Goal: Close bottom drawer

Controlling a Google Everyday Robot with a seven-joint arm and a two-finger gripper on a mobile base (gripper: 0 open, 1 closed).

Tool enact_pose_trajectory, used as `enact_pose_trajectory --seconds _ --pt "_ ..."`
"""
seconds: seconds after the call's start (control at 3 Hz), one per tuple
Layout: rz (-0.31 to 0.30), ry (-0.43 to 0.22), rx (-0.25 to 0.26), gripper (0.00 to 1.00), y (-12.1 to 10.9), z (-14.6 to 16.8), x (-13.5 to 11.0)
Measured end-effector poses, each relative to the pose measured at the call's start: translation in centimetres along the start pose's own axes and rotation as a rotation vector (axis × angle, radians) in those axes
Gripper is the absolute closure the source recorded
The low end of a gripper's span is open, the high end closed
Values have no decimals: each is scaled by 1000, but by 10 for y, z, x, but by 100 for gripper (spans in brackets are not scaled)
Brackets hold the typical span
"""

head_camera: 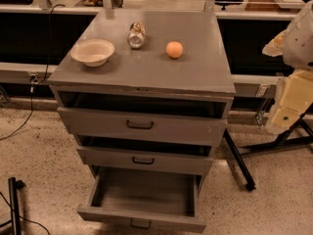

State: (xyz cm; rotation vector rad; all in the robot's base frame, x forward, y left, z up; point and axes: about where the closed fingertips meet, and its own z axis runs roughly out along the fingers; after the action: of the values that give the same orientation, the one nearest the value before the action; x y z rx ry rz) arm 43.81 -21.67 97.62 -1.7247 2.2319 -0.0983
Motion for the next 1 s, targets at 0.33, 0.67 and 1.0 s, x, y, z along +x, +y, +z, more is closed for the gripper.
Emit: enact_pose_trajectory --seconds 0.33,0.67,1.0 --pt "0 0 0 0 0 0 0" --pt "36 -34 -48 0 10 41 3" --pt "92 -135 -143 0 55 156 3"
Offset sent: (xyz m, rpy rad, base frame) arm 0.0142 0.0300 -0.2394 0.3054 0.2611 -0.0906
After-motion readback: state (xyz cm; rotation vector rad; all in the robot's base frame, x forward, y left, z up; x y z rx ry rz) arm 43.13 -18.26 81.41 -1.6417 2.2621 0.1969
